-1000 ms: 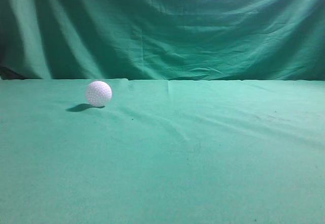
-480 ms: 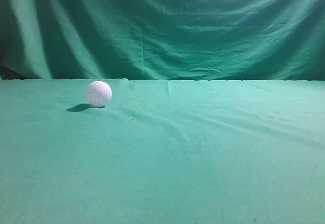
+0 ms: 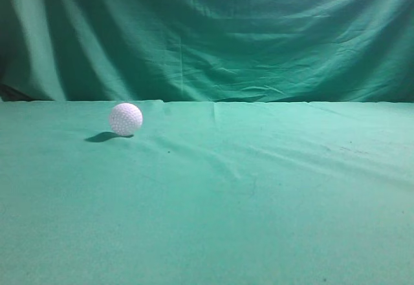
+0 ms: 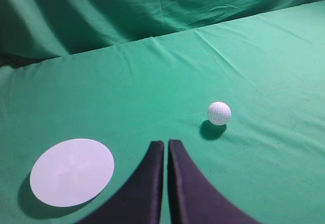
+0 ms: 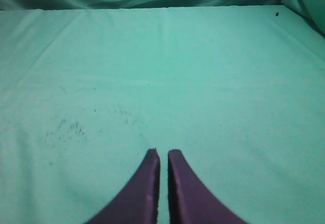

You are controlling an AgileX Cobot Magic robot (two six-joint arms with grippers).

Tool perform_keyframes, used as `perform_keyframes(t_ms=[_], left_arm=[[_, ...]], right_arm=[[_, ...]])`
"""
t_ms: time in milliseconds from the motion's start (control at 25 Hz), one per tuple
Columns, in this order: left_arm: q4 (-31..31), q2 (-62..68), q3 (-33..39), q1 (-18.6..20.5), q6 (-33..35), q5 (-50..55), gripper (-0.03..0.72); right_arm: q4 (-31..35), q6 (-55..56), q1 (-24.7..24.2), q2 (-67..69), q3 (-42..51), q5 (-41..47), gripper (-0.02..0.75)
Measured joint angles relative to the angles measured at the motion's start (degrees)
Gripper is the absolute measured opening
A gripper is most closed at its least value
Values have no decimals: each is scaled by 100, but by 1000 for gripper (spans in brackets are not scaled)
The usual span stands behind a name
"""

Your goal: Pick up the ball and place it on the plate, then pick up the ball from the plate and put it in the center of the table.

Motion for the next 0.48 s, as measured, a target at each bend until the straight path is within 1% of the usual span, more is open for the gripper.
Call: perform_keyframes(t_ms=[480], left_arm=[[0,0,0,0,0,0,0]], right_arm=[[0,-11,0,0,0,11,48]])
